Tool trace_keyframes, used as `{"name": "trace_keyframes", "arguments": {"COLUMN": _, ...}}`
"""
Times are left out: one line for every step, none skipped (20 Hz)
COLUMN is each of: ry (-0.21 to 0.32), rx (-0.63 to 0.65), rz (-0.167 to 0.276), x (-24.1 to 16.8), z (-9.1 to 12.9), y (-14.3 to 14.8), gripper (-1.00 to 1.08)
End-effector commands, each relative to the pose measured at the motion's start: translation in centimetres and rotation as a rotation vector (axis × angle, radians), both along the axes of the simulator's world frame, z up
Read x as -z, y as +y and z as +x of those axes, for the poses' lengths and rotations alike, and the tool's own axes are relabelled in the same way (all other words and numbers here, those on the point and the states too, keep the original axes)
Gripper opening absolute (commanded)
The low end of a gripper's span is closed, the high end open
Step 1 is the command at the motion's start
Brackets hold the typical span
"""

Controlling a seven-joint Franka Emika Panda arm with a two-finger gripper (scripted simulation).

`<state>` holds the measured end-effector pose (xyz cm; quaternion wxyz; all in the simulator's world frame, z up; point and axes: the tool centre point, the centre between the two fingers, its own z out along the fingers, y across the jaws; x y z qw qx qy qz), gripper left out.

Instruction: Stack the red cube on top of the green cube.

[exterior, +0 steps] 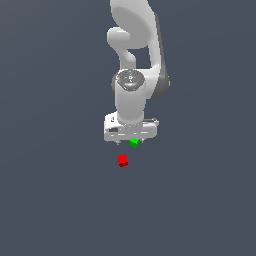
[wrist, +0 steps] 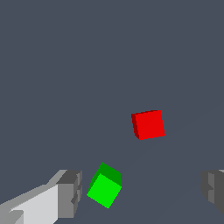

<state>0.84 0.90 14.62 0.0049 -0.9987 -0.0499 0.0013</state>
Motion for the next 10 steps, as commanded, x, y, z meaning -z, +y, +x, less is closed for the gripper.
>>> {"name": "trace_keyframes", "arguments": {"ry": 0.0, "rx": -0.028, "rz": -0.001, "x": 1.3, "z": 0.3, "y": -0.6, "gripper": 1.0}}
{"name": "trace_keyframes", "arguments": {"ry": 0.0, "rx": -0.042, "rz": -0.002, "x": 1.9, "z": 0.5, "y": -0.9, "gripper": 1.0}}
{"name": "trace_keyframes", "arguments": {"ry": -0.001, "rx": -0.057, "rz": -0.003, "x": 2.5, "z": 0.7, "y": -1.2, "gripper": 1.0}}
{"name": "trace_keyframes", "arguments": {"ry": -0.001, "rx": -0.073, "rz": -0.003, "x": 3.2, "z": 1.0, "y": -1.5, "gripper": 1.0}}
{"name": "trace_keyframes", "arguments": {"ry": -0.001, "rx": -0.087, "rz": -0.004, "x": 3.8, "z": 1.2, "y": -1.8, "gripper": 1.0}}
{"name": "trace_keyframes", "arguments": {"ry": -0.002, "rx": -0.101, "rz": -0.005, "x": 4.4, "z": 1.4, "y": -2.1, "gripper": 1.0}}
{"name": "trace_keyframes", "arguments": {"ry": -0.002, "rx": -0.114, "rz": -0.006, "x": 4.9, "z": 1.6, "y": -2.3, "gripper": 1.0}}
{"name": "trace_keyframes", "arguments": {"ry": -0.002, "rx": -0.125, "rz": -0.006, "x": 5.4, "z": 1.8, "y": -2.6, "gripper": 1.0}}
{"name": "trace_keyframes", "arguments": {"ry": -0.003, "rx": -0.136, "rz": -0.007, "x": 5.9, "z": 2.0, "y": -2.8, "gripper": 1.0}}
{"name": "trace_keyframes", "arguments": {"ry": -0.003, "rx": -0.145, "rz": -0.007, "x": 6.3, "z": 2.2, "y": -2.9, "gripper": 1.0}}
